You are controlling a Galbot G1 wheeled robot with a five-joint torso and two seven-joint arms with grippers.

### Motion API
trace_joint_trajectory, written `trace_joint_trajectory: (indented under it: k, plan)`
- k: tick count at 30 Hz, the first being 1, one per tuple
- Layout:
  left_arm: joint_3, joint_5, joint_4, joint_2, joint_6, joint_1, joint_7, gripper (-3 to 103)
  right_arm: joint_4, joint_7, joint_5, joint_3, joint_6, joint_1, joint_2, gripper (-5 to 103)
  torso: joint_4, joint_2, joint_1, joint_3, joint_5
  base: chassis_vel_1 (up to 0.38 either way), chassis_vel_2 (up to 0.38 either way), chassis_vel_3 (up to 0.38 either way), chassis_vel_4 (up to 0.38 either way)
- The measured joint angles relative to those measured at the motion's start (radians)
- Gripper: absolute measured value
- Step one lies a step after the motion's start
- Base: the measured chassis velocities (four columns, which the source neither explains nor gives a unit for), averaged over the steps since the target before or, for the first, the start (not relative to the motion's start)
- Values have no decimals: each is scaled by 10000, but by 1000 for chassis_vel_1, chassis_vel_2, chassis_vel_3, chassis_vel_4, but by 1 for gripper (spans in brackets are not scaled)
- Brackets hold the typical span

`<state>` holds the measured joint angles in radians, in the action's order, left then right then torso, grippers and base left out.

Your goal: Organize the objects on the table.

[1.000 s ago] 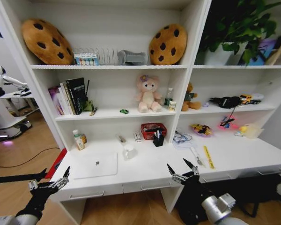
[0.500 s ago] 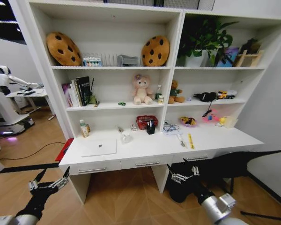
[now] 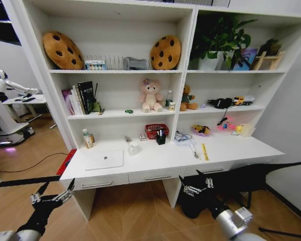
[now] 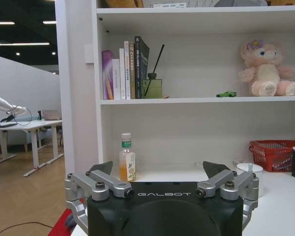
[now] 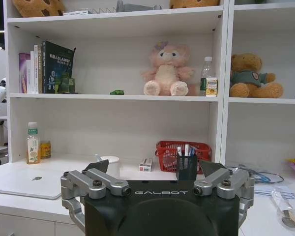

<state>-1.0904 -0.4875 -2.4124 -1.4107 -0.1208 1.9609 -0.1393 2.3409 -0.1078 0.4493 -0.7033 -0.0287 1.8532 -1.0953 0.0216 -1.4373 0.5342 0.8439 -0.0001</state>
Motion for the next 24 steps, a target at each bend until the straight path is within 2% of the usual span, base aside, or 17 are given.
trace_joint_trajectory:
  k: [24]
  plan:
    - [0, 0, 0, 0, 0, 0, 1, 100, 0, 0, 0, 0, 0, 0, 0, 100, 0, 0, 1, 0, 1, 0, 0, 0, 0]
